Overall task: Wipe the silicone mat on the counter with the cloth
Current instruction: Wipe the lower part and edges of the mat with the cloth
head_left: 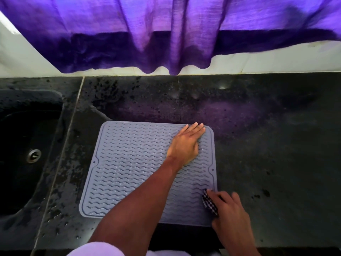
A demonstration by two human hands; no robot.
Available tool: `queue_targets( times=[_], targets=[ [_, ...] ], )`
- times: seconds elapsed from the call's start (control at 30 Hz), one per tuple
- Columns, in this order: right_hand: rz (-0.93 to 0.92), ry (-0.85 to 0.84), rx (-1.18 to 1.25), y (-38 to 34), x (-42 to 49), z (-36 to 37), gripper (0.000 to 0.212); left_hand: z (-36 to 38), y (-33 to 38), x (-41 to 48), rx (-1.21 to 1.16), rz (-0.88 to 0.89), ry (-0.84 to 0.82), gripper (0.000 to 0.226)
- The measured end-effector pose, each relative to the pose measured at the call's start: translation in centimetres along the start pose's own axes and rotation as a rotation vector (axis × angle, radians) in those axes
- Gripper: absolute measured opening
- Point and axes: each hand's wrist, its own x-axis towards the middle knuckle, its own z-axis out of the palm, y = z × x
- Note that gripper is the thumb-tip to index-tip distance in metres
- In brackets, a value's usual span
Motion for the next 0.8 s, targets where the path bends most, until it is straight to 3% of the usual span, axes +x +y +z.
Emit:
queue_targets(
  times=[0.13, 0.23, 0.33, 0.43, 0.6, 0.8],
  targets=[
    [0.013, -0.034, 0.163, 1.3, -0.9, 0.0, 0.077, -0.3, -0.2, -0.1, -0.017, 0.028, 0.009, 0.061],
    [0.068, -0.068, 0.355, 2.4, 1.1, -2.4, 0.068, -0.8, -0.7, -2.2, -0.086, 0.032, 0.160, 0.044],
    [0.070, 0.007, 0.390, 1.0, 3.5, -4.9, 0.053, -2.5, -3.2, -8.7, -0.058, -0.057, 0.378, 0.037],
    [0.005, 0.127, 0.408, -2.8, 7.1, -5.2, 0.035, -4.8, -7.7, -16.3, 0.059, -0.232, 0.472, 0.038],
    [-0.346, 0.205, 0.287, -12.4, 15.4, -2.4, 0.042, -7.1, -13.6, -21.5, 0.178, -0.374, 0.391, 0.050],
    [-0.408, 0.230, 0.038, -23.9, 21.2, 2.4, 0.053, -7.2, -14.4, -21.1, 0.250, -0.434, 0.231, 0.061]
  ],
)
